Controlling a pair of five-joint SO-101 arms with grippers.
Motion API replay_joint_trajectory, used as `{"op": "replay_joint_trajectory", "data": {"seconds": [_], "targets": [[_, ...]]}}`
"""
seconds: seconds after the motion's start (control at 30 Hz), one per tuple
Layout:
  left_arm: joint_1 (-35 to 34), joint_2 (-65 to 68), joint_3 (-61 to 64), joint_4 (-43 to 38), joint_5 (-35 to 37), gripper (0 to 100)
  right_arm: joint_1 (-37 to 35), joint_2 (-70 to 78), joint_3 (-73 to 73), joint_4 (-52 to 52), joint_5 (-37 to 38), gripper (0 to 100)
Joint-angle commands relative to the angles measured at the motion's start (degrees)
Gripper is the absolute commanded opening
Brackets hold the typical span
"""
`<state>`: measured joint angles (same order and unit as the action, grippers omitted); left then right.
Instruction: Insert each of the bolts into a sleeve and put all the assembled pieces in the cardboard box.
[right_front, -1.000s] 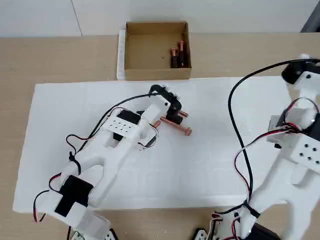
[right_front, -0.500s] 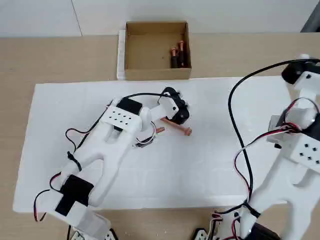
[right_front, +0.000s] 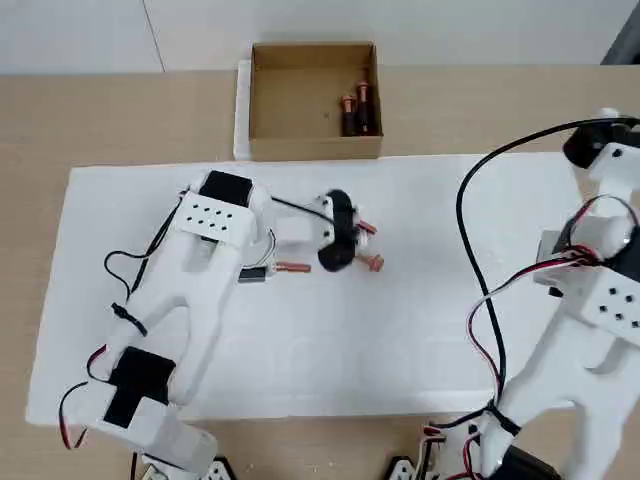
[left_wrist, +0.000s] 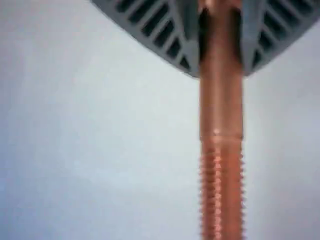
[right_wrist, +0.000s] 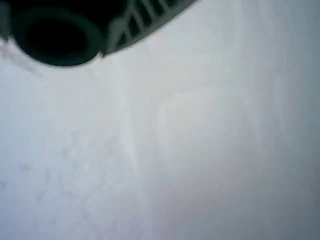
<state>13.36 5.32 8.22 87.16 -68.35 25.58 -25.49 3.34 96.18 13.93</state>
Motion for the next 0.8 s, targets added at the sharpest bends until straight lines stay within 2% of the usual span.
{"op": "replay_joint_trajectory", "data": {"seconds": [0.0,0.13,0.23,0.43,0.6,0.77], "targets": [[-0.4,-0.4,-2.8,0.3,-6.7,1,-0.4,-2.0,-0.2,-0.4,0.2,0.4],[-0.4,-0.3,-2.7,0.2,-12.3,1,-0.4,-2.0,-0.2,-0.4,0.2,0.4],[-0.4,1.4,-2.5,-3.1,-14.2,1,-0.4,-2.0,-0.2,-0.4,0.2,0.4],[0.3,9.1,-2.7,-12.1,-14.2,1,-1.3,-2.0,-0.2,-0.2,0.3,0.4],[1.1,13.0,-3.4,-13.7,-14.2,1,-1.4,-2.0,0.9,-0.4,0.3,0.4],[1.4,14.0,-4.6,-13.7,-11.3,11,-1.4,-2.0,1.6,-0.8,0.4,0.4]]}}
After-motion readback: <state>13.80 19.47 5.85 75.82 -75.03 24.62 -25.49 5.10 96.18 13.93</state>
